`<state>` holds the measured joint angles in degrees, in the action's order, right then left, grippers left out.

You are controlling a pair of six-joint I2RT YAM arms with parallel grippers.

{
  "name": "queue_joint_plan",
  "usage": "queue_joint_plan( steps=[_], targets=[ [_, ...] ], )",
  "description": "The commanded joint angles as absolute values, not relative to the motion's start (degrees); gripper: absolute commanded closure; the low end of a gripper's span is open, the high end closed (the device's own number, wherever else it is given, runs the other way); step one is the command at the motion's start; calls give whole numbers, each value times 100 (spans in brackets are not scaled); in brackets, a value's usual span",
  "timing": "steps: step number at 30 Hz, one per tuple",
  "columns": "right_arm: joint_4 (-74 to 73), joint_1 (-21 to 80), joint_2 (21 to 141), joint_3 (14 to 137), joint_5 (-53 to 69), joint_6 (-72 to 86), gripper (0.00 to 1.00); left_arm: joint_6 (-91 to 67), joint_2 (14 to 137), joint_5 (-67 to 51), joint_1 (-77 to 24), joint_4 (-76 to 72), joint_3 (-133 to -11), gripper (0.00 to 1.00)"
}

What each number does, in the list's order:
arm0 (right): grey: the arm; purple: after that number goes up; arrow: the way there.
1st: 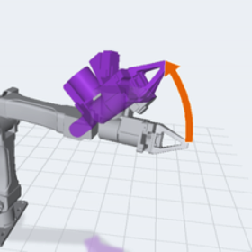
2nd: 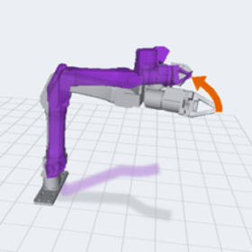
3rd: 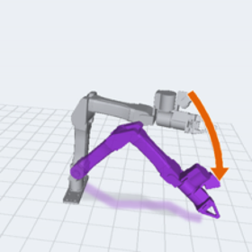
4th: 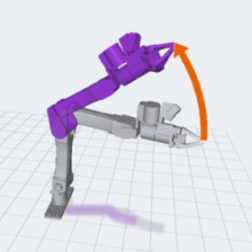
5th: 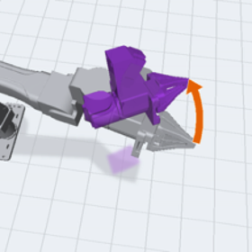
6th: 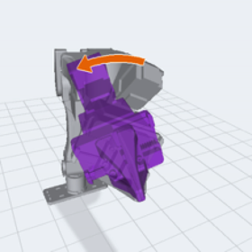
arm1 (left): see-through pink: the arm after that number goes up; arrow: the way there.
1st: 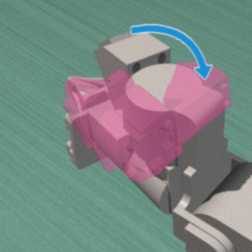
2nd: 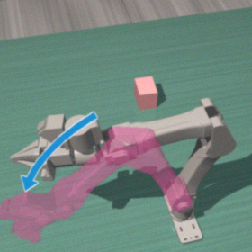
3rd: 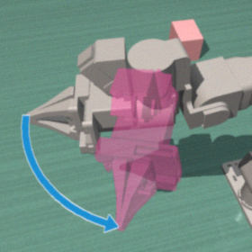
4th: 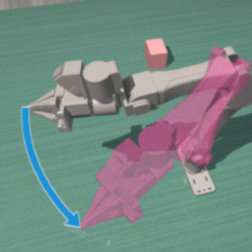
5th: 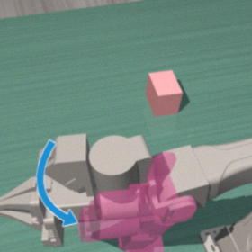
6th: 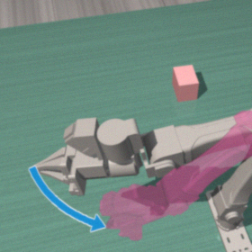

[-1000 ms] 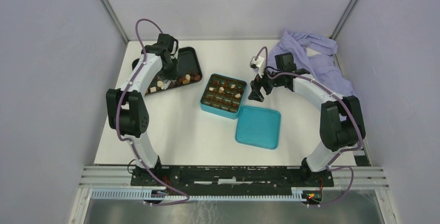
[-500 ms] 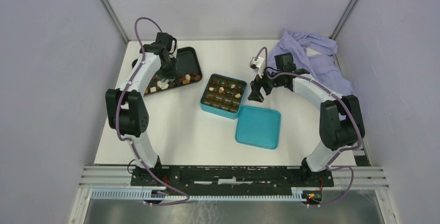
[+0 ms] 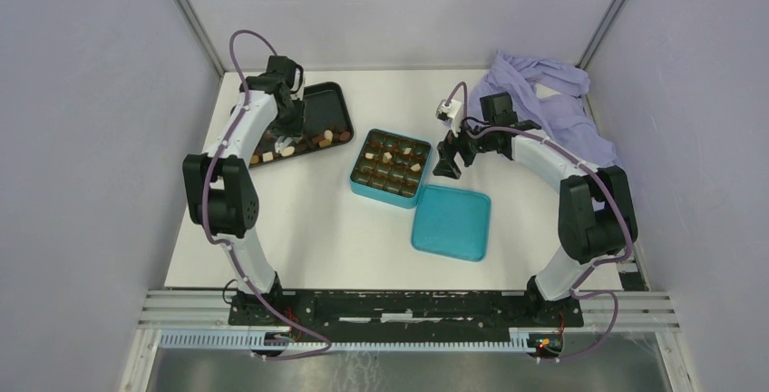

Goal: Pack the chocolate
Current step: Pick up the fake chocolate from the plate.

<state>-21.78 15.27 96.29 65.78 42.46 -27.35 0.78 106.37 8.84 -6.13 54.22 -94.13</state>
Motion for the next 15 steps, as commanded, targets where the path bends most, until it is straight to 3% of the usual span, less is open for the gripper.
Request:
queue_joint_plan(
  steps=[1, 15],
  targets=[
    [-2086, 1513, 9616, 6724, 4384, -2786, 5, 291, 10729, 819, -534, 5353, -9668, 53],
    [-2079, 1516, 9642, 6732, 4420, -2782, 5, 53, 10759, 386, -197, 5474, -9650, 53]
  ],
)
